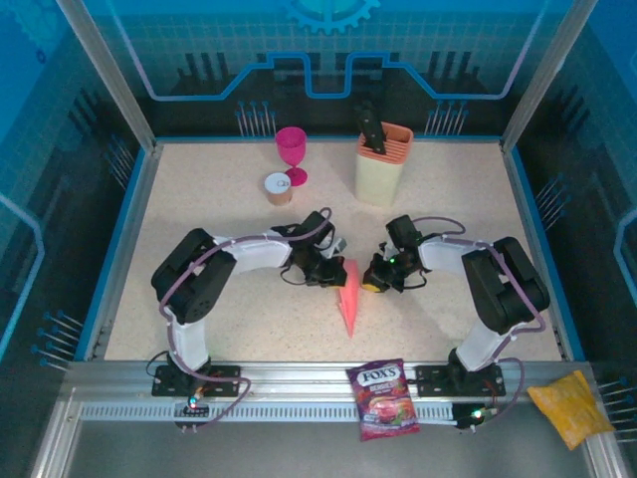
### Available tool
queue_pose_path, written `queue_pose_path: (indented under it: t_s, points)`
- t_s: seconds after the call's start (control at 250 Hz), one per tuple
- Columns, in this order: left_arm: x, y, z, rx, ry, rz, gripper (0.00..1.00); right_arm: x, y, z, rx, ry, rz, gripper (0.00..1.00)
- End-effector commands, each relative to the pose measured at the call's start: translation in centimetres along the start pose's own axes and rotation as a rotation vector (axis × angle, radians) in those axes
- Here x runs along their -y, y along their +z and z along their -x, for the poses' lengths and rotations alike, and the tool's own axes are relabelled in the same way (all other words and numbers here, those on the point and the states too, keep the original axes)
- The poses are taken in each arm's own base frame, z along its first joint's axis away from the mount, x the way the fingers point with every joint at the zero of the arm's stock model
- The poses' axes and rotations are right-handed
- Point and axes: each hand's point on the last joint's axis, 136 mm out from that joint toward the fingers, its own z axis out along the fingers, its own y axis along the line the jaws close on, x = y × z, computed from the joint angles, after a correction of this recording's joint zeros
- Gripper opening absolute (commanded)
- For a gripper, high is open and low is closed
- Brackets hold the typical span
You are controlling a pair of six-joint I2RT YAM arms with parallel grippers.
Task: Fold a paper plane with a square sheet of paper (pick it up from the middle)
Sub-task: Move the paper plane to the center of the table.
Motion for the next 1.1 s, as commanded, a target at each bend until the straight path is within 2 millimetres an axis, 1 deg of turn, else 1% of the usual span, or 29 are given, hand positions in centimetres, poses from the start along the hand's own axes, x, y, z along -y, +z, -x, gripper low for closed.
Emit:
queue_pose_path:
  t_s: [0.0,0.06,0.144,0.22,0.34,0.463,0.623,0.755,0.887,0.931,0.995,1.095]
  points:
    - [-0.7,-5.2,2.6,0.114,0.001,0.118,0.00,-1.6,-0.6,-0.3,0.009,-0.074,0.020,0.00]
    - [-1.1,-6.8,3.1,0.120,0.021,0.181,0.00,-1.9,-1.5,-0.2,0.023,-0.080,0.032,0.00]
    - [-1.6,-8.1,3.4,0.100,0.046,0.266,0.00,-2.4,-2.2,-0.2,0.035,-0.087,0.045,0.00]
    - [-2.3,-8.6,3.4,0.063,0.058,0.335,0.00,-2.5,-2.4,-0.2,0.040,-0.091,0.050,0.00]
    - [-3.2,-8.8,3.4,0.014,0.073,0.409,0.00,-2.2,-1.9,-0.5,0.034,-0.082,0.055,0.00]
    - [-4.4,-8.6,3.0,-0.066,0.091,0.482,0.00,-1.8,-1.4,-0.8,0.029,-0.074,0.057,0.00]
    - [-5.8,-8.2,2.3,-0.127,0.115,0.556,0.00,-1.4,-0.9,-0.9,0.023,-0.067,0.054,0.00]
    - [-6.8,-7.2,2.1,-0.147,0.116,0.592,0.00,-1.2,-0.4,-1.0,0.015,-0.068,0.048,0.00]
    - [-7.1,-6.1,1.7,-0.163,0.120,0.605,0.00,-1.1,-0.2,-0.9,0.009,-0.068,0.044,0.00]
    - [-7.2,-5.6,1.4,-0.171,0.120,0.604,0.06,-1.0,-0.2,-1.0,0.008,-0.070,0.042,0.00]
    - [-7.2,-5.1,1.0,-0.181,0.121,0.599,0.20,-1.0,-0.2,-0.9,0.007,-0.069,0.040,0.00]
    - [-7.4,-4.5,0.3,-0.191,0.121,0.598,0.31,-1.1,-0.2,-0.9,0.008,-0.073,0.041,0.00]
